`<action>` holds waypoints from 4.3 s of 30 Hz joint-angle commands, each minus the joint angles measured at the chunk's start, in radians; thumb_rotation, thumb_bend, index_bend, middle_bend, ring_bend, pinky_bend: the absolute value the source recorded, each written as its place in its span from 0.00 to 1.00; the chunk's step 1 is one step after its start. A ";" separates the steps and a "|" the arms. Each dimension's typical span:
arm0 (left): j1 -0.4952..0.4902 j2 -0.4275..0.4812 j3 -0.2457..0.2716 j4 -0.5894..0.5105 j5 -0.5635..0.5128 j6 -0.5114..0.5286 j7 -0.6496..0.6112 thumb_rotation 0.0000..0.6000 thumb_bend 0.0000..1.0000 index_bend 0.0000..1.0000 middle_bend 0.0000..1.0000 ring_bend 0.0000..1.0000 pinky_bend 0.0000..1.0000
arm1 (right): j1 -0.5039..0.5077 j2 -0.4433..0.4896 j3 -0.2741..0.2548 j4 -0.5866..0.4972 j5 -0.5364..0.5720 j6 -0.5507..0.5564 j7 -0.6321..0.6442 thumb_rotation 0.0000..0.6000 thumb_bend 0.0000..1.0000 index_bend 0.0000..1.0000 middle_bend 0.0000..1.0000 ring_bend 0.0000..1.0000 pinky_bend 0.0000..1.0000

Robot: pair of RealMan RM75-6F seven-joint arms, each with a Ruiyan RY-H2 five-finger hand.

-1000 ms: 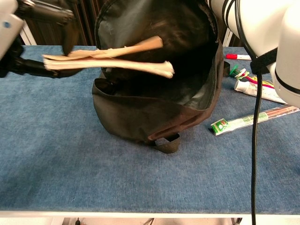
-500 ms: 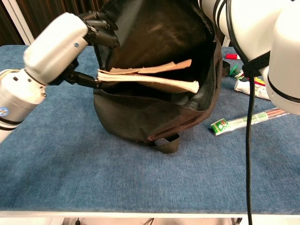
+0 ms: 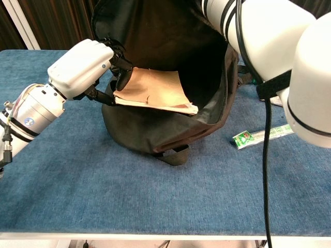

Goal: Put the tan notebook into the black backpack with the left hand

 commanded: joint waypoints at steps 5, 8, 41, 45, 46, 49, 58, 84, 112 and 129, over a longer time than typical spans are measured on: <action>-0.034 -0.021 0.021 -0.028 0.034 0.080 -0.027 1.00 0.38 0.75 0.68 0.51 0.24 | 0.007 -0.023 0.004 0.033 -0.009 0.010 0.005 1.00 0.62 0.60 0.45 0.35 0.20; -0.049 -0.035 0.028 -0.026 0.043 0.089 -0.035 1.00 0.38 0.75 0.68 0.51 0.24 | 0.006 -0.025 0.008 0.041 -0.008 0.010 0.008 1.00 0.62 0.60 0.44 0.35 0.20; -0.070 -0.086 -0.089 -0.030 -0.140 -0.211 0.276 1.00 0.25 0.58 0.58 0.51 0.25 | -0.009 -0.040 -0.008 0.042 -0.037 -0.005 0.027 1.00 0.61 0.60 0.44 0.35 0.20; -0.039 -0.064 -0.097 -0.090 -0.153 -0.189 0.285 1.00 0.04 0.45 0.50 0.48 0.25 | -0.016 -0.036 -0.007 0.048 -0.038 -0.004 0.030 1.00 0.61 0.60 0.44 0.35 0.20; -0.028 -0.056 -0.099 -0.109 -0.157 -0.184 0.284 1.00 0.02 0.42 0.48 0.46 0.25 | -0.018 -0.035 -0.006 0.048 -0.038 -0.005 0.033 1.00 0.61 0.60 0.44 0.35 0.20; 0.007 -0.018 -0.097 -0.179 -0.161 -0.159 0.294 1.00 0.00 0.32 0.38 0.38 0.26 | -0.023 -0.030 -0.008 0.049 -0.039 -0.010 0.038 1.00 0.62 0.60 0.44 0.35 0.20; 0.117 0.147 -0.076 -0.474 -0.146 -0.051 0.365 1.00 0.00 0.26 0.30 0.31 0.25 | -0.033 -0.019 -0.015 0.047 -0.045 -0.024 0.049 1.00 0.62 0.60 0.44 0.35 0.20; 0.102 0.220 -0.045 -0.799 -0.033 -0.151 0.350 1.00 0.00 0.29 0.31 0.29 0.24 | -0.047 -0.014 -0.025 0.047 -0.048 -0.031 0.045 1.00 0.62 0.60 0.44 0.35 0.20; 0.009 0.081 -0.131 -0.546 -0.083 -0.262 0.343 1.00 0.00 0.31 0.32 0.29 0.24 | -0.067 -0.008 -0.041 0.030 -0.061 -0.037 0.061 1.00 0.62 0.60 0.44 0.36 0.20; -0.096 -0.010 -0.259 -0.406 -0.210 -0.355 0.369 1.00 0.00 0.34 0.35 0.29 0.26 | -0.060 -0.019 -0.044 0.022 -0.059 -0.044 0.046 1.00 0.62 0.60 0.44 0.36 0.20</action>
